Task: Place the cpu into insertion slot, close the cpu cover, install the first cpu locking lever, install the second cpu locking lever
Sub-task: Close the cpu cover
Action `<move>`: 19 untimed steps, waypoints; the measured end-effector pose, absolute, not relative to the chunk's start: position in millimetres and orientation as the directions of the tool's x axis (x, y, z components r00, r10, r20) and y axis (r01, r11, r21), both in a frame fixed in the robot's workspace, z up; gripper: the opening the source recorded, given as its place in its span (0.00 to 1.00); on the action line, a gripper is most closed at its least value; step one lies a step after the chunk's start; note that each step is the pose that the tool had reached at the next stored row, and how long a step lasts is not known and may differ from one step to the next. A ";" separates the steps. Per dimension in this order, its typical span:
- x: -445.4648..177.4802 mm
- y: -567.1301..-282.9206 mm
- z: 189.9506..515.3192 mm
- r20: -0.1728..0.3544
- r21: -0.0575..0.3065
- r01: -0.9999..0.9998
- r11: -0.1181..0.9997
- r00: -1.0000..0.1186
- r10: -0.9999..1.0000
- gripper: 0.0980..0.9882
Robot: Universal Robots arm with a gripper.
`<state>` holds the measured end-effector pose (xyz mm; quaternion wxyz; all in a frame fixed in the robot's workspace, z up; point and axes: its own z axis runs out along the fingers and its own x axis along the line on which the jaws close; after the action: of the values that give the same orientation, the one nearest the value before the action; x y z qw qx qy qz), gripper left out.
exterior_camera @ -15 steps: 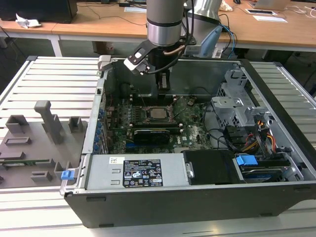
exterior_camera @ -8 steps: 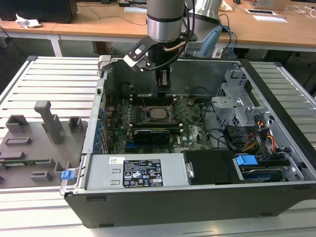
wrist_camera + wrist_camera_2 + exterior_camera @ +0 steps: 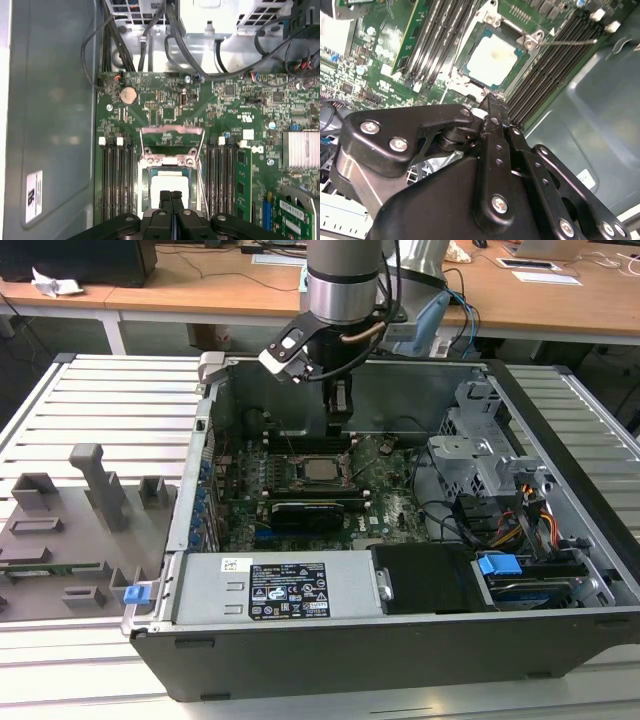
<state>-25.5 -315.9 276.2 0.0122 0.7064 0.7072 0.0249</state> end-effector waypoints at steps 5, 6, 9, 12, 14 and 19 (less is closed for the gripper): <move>-13.4 -316.6 277.1 0.018 0.052 0.999 0.001 -0.002 1.000 0.01; -12.7 -317.8 277.1 0.018 0.052 0.999 0.001 -0.002 1.000 0.01; -9.1 -322.6 277.1 0.018 0.052 0.999 0.001 -0.001 1.000 0.01; -1.8 -322.9 277.1 0.018 0.051 0.999 0.001 -0.002 1.000 0.01; 1.3 -322.9 277.1 0.018 0.051 0.999 0.001 -0.002 1.000 0.01; 7.0 -322.9 277.1 0.018 0.051 0.999 0.001 -0.001 1.000 0.01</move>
<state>7.0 -322.9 277.1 0.0118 0.7065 0.7072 0.0244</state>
